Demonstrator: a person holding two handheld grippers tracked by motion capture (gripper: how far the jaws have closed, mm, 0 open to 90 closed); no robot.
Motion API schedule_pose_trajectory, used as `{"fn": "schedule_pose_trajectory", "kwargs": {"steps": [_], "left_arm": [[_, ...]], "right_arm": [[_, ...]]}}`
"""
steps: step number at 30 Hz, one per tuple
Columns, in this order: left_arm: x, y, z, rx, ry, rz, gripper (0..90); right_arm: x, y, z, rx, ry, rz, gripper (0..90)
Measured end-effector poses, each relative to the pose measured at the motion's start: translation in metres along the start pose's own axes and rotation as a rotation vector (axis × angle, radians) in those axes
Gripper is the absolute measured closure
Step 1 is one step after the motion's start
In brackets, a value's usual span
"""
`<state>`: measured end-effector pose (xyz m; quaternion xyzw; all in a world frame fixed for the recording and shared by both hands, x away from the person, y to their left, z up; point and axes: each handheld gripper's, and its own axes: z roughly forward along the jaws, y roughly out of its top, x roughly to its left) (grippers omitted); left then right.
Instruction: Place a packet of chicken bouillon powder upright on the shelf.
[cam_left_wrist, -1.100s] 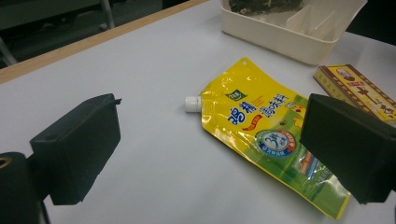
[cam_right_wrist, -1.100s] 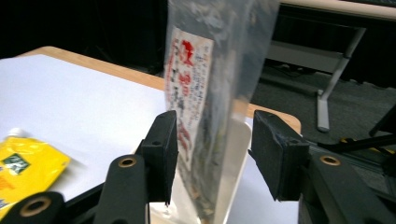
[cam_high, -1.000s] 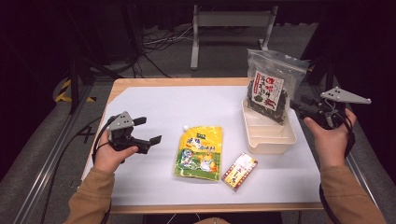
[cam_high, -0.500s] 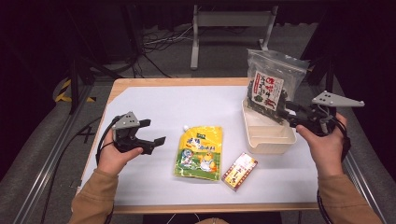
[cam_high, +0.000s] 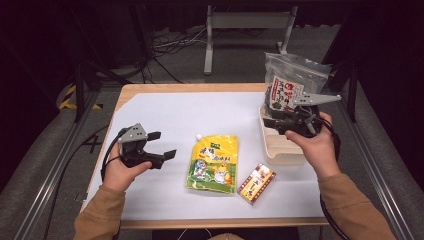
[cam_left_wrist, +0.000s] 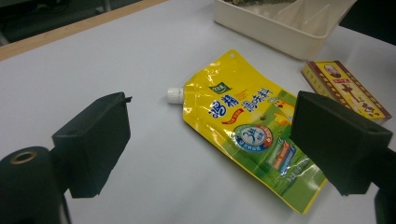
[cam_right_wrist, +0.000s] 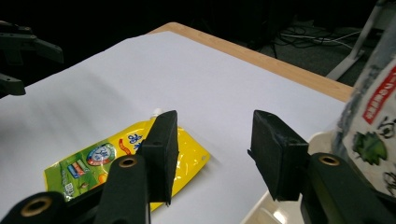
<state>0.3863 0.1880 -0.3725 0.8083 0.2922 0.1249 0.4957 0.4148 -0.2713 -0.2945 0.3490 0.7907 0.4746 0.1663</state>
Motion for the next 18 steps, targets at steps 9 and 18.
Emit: {"fn": "schedule_pose_trajectory", "kwargs": {"steps": [9,18], "left_arm": [[-0.003,-0.009,0.009,0.004,-0.017,-0.033,19.8],[-0.005,-0.014,0.013,0.023,-0.033,-0.048,23.5]], "right_arm": [[0.000,0.005,0.031,0.070,0.051,0.000,52.8],[-0.007,0.004,0.062,0.156,0.081,0.011,53.6]]}}
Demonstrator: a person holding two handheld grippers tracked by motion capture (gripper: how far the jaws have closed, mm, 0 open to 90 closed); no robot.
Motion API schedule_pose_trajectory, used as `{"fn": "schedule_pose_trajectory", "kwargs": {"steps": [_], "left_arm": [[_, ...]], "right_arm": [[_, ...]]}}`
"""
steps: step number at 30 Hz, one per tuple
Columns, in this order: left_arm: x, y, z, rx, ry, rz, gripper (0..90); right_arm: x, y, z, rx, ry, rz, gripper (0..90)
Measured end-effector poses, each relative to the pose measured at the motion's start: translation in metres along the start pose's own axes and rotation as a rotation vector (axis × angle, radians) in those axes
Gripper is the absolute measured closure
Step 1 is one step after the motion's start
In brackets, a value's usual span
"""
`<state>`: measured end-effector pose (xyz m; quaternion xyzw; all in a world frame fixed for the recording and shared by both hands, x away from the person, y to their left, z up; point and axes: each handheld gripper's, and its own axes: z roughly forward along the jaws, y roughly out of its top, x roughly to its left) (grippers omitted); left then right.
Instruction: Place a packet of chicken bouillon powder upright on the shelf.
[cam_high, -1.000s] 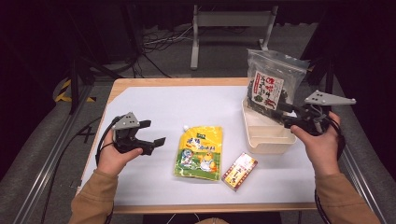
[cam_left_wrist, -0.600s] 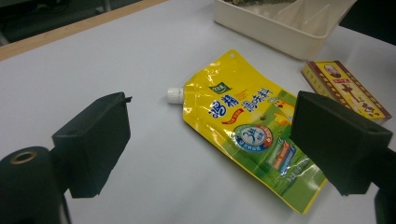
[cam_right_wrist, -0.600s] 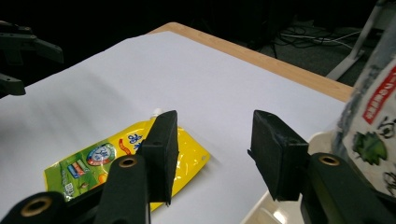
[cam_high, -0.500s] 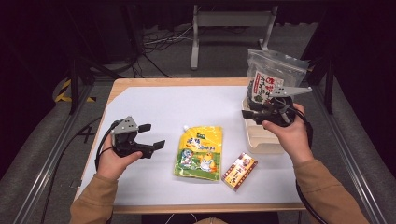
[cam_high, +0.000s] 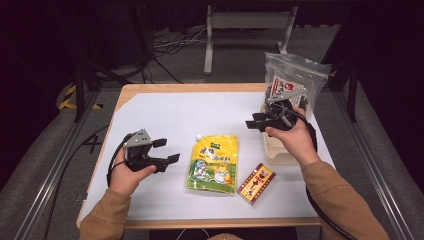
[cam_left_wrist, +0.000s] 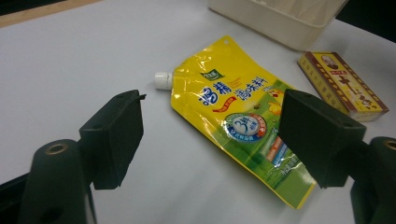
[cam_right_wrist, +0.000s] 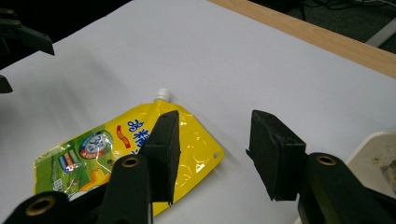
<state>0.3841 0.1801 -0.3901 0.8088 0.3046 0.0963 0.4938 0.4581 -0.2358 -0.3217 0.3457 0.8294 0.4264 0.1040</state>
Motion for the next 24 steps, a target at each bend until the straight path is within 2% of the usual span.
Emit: {"fn": "schedule_pose_trajectory", "kwargs": {"steps": [4,9,12,21,24], "left_arm": [[0.000,-0.001,0.002,0.004,-0.001,0.001,24.3],[0.000,0.000,0.004,0.009,-0.012,-0.002,24.3],[0.001,0.000,0.005,0.013,-0.013,-0.001,24.3],[0.004,-0.007,0.014,0.012,-0.055,-0.037,28.3],[0.004,-0.009,0.017,0.019,-0.053,-0.038,28.8]], "right_arm": [[-0.003,0.001,0.006,0.003,0.002,0.005,53.6],[-0.011,0.000,0.021,0.056,0.012,0.044,52.0],[-0.013,-0.001,0.026,0.072,0.010,0.046,51.8],[-0.016,-0.001,0.042,0.120,0.007,0.059,51.0],[-0.016,-0.001,0.048,0.130,0.001,0.068,49.9]]}}
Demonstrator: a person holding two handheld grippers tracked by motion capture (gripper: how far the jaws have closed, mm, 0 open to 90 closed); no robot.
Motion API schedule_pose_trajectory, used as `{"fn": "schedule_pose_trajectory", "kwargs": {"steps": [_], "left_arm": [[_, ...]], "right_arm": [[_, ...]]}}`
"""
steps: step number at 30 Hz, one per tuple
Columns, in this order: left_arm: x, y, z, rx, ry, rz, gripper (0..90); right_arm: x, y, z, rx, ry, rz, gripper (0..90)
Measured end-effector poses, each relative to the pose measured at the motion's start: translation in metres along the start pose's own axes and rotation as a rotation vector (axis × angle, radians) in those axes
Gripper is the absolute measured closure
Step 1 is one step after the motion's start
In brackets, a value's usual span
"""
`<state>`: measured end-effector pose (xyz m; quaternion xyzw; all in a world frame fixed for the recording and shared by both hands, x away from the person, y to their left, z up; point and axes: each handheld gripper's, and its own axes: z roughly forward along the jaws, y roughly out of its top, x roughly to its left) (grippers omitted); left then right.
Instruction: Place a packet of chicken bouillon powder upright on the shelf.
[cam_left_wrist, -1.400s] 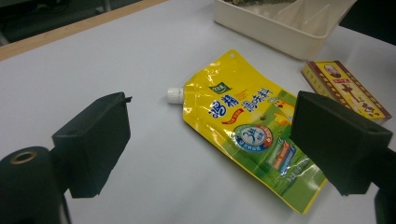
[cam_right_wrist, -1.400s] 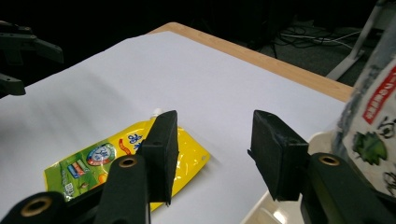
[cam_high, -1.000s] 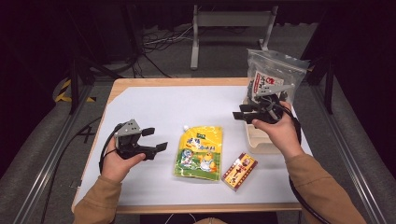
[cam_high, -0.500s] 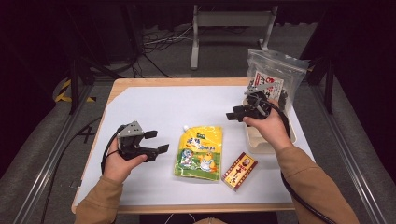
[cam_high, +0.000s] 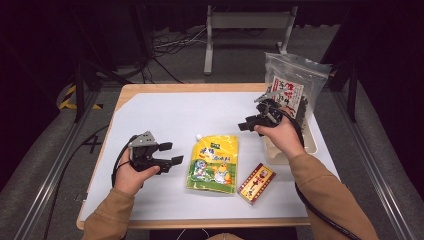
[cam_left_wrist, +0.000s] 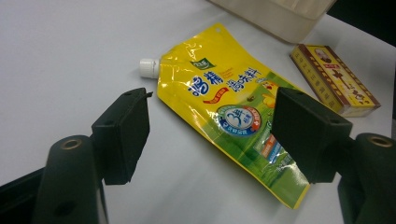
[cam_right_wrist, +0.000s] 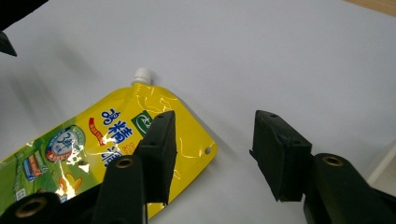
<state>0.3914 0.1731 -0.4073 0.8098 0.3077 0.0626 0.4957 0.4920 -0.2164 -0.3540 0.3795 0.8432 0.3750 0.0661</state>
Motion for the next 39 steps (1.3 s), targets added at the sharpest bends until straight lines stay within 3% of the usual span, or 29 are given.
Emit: {"fn": "schedule_pose_trajectory", "kwargs": {"steps": [19,39], "left_arm": [[0.000,-0.010,0.021,0.069,-0.029,-0.029,25.9],[0.000,-0.013,0.025,0.082,-0.028,-0.024,24.0]], "right_arm": [[0.003,-0.001,0.037,0.086,-0.003,0.112,43.2],[0.006,-0.011,0.063,0.148,0.011,0.138,41.4]]}}
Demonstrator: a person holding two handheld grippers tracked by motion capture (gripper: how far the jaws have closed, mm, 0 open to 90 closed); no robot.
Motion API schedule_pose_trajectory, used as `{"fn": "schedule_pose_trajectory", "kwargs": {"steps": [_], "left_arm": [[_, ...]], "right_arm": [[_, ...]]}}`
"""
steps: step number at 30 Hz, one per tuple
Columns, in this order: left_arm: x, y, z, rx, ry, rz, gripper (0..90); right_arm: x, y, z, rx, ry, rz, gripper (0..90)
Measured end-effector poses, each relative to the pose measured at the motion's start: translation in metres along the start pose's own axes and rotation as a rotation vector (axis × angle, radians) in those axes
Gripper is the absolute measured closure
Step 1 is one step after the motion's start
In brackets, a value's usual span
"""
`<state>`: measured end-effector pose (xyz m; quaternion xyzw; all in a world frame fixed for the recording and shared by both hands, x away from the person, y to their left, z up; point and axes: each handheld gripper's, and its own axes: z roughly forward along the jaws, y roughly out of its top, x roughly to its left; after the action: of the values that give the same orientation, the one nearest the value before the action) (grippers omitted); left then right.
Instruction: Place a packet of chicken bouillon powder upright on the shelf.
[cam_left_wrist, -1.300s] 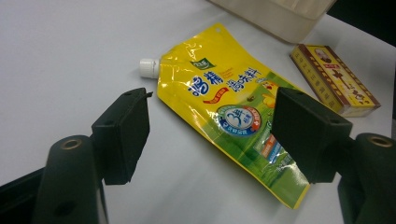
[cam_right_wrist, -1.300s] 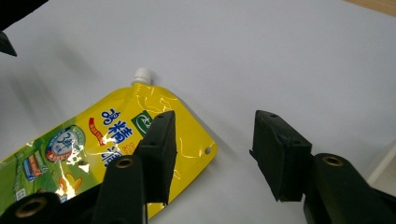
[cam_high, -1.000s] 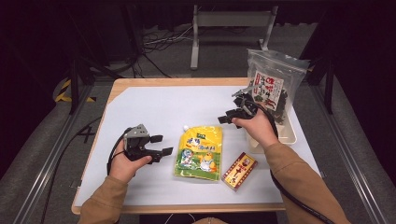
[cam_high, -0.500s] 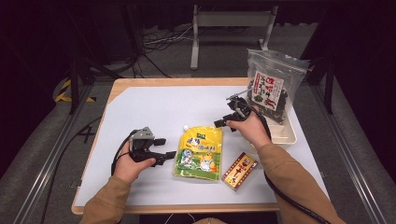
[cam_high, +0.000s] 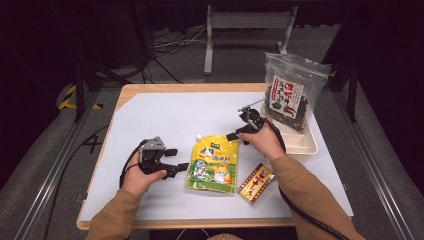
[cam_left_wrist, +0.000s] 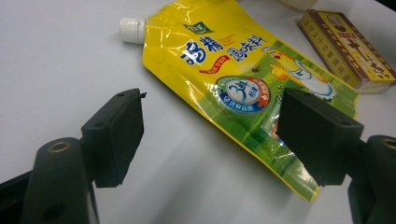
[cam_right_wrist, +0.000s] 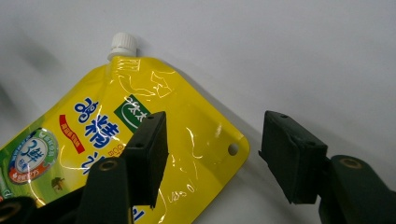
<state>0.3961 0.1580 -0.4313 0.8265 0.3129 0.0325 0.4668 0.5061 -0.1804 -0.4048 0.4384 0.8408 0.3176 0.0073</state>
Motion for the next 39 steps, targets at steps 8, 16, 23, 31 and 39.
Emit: {"fn": "schedule_pose_trajectory", "kwargs": {"steps": [8,16,23,31,39], "left_arm": [[-0.001,-0.001,0.003,0.014,-0.011,0.012,24.0],[-0.003,-0.003,0.007,0.029,-0.024,0.030,24.6],[-0.004,-0.005,0.013,0.064,-0.033,0.033,25.7],[-0.007,-0.007,0.020,0.108,-0.027,0.052,27.2],[-0.011,-0.007,0.027,0.133,-0.038,0.061,30.4]], "right_arm": [[0.001,-0.002,0.007,0.023,0.010,-0.002,39.0],[0.002,-0.004,0.013,0.039,0.043,-0.012,38.9],[0.004,-0.005,0.011,0.033,0.058,-0.018,42.1],[0.012,-0.003,-0.001,0.008,0.093,-0.079,52.2],[0.022,-0.002,0.002,0.031,0.171,-0.114,56.4]]}}
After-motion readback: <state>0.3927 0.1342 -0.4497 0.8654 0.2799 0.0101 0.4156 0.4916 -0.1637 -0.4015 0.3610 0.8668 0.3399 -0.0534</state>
